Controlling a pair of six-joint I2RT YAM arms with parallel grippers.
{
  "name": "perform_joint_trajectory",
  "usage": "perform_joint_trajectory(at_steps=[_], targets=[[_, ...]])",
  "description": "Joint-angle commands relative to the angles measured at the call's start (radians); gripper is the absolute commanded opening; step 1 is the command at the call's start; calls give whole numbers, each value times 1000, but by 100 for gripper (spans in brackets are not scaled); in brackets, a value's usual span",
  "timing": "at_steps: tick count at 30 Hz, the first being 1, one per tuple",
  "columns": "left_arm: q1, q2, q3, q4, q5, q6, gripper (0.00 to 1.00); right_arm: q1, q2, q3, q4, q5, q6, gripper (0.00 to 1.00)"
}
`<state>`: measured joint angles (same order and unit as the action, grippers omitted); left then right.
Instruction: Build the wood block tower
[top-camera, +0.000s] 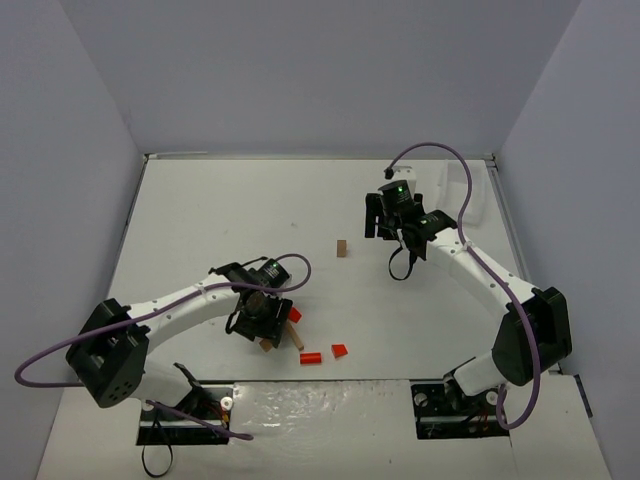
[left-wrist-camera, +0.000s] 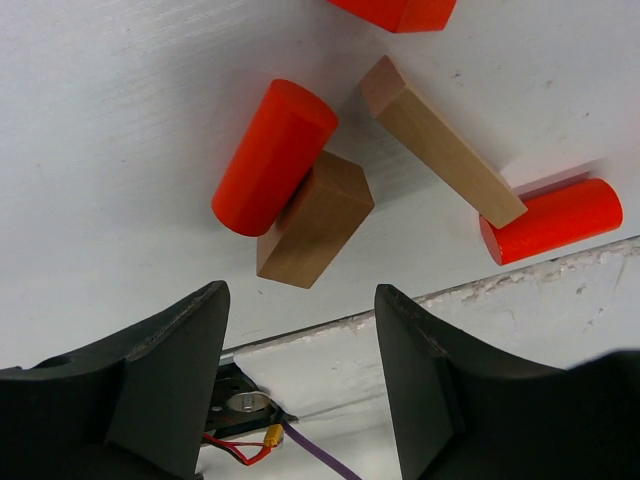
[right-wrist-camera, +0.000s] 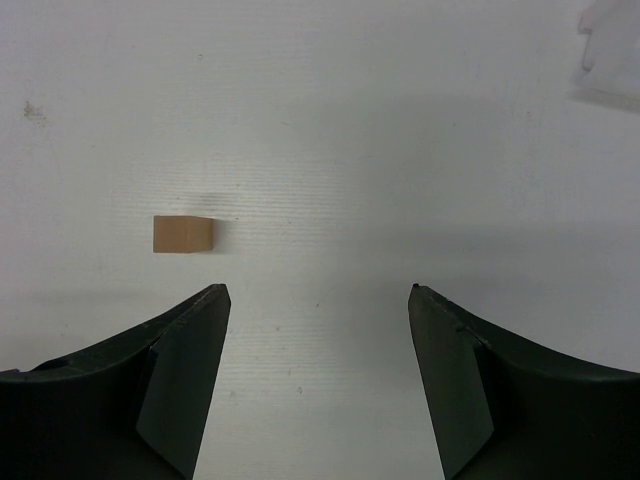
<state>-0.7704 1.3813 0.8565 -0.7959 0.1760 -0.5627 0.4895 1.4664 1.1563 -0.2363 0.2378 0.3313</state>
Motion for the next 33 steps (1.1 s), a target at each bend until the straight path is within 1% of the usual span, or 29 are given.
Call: perform_joint_trajectory(at_steps=[1,10,24,33], targets=[[-4,4,14,7,-59,-18,57,-11,-48,4,29,3,-17,69],[-24,37,19,21,-66,-6,55,-14,-49,6,31,-4,-14,69],[-74,60,27,21,-59,-26,47,-20,-35,5,37,-17,-3,69],[-84,65,23,23,-69,-32,44,-20,-34,-1,43,-18,0,69]])
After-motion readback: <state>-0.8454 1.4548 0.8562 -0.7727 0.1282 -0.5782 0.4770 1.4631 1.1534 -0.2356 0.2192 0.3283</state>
